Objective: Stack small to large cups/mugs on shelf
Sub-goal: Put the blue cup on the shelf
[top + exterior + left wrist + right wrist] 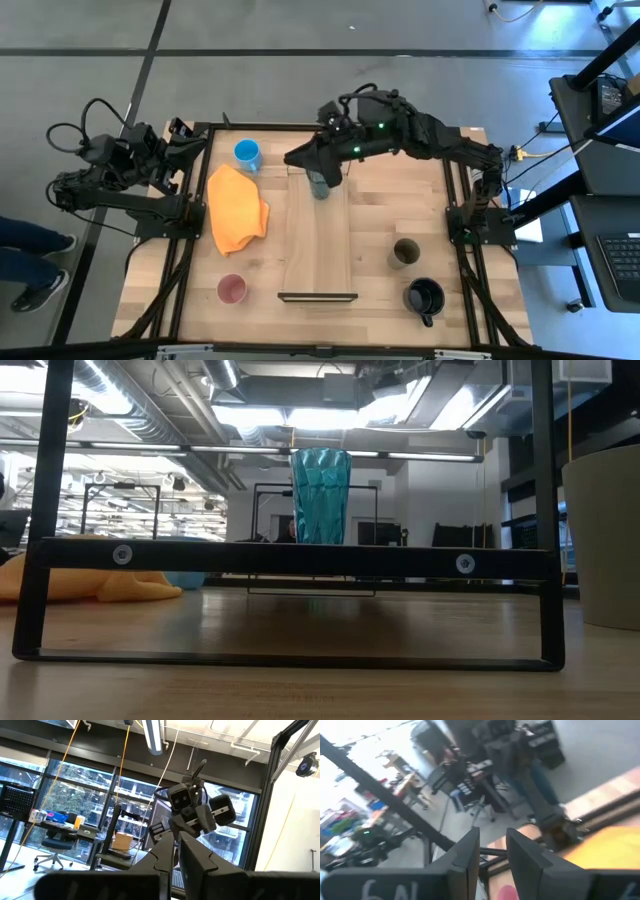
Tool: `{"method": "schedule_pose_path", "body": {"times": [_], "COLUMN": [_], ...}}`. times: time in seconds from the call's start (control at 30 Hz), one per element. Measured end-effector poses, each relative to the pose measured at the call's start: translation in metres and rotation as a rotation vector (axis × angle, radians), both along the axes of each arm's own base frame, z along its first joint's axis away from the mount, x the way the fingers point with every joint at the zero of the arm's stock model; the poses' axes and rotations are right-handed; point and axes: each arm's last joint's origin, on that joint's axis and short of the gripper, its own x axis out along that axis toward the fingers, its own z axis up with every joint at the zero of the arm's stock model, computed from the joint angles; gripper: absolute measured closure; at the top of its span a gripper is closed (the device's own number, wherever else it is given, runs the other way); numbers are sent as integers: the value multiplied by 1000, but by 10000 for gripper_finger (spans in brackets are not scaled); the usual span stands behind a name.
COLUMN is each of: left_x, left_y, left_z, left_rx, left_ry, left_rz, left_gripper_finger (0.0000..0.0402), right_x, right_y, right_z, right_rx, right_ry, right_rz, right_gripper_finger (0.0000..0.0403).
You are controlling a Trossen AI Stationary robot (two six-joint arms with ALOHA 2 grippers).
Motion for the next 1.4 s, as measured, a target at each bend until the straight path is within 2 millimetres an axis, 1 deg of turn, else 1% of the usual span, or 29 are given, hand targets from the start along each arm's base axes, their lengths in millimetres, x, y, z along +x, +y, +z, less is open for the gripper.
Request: {"method": "schedule_pose_path", "body": {"times": [0.07, 0.2, 0.27, 0.37, 0.53, 0.6, 0.7, 0.8, 0.93, 1.1, 1.17, 1.23, 1.4], "left_x": [0, 0, 0, 0, 0, 0, 0, 0, 0, 0, 0, 0, 0], "left_y": [0, 0, 0, 0, 0, 0, 0, 0, 0, 0, 0, 0, 0], "left_z": [0, 0, 0, 0, 0, 0, 0, 0, 0, 0, 0, 0, 0], "left_rx": [0, 0, 0, 0, 0, 0, 0, 0, 0, 0, 0, 0, 0], "left_ry": [0, 0, 0, 0, 0, 0, 0, 0, 0, 0, 0, 0, 0], "left_rz": [0, 1, 0, 0, 0, 0, 0, 0, 0, 0, 0, 0, 1], "left_gripper_finger": [379, 379, 379, 379, 379, 379, 379, 379, 379, 379, 379, 379, 379], "right_x": [-9, -41, -55, -74, -109, -121, -136, -144, -144, -143, -141, -144, -162], "right_y": [-1, -2, -2, -2, -2, -1, 0, 0, 1, 2, 2, 2, -3], "right_z": [7, 35, 45, 51, 53, 49, 38, 24, 4, -18, -26, -31, -48], "right_rx": [-11, -51, -73, -83, -104, -107, -93, -68, -42, -57, -59, -57, -14], "right_ry": [-14, -117, -142, -122, -3, 72, 222, 385, 551, 732, 762, 795, 851], "right_rz": [-38, -134, -172, -205, -291, -335, -401, -450, -465, -466, -459, -447, -521], "right_gripper_finger": [306, 306, 306, 306, 306, 306, 306, 306, 306, 306, 306, 306, 306]}}
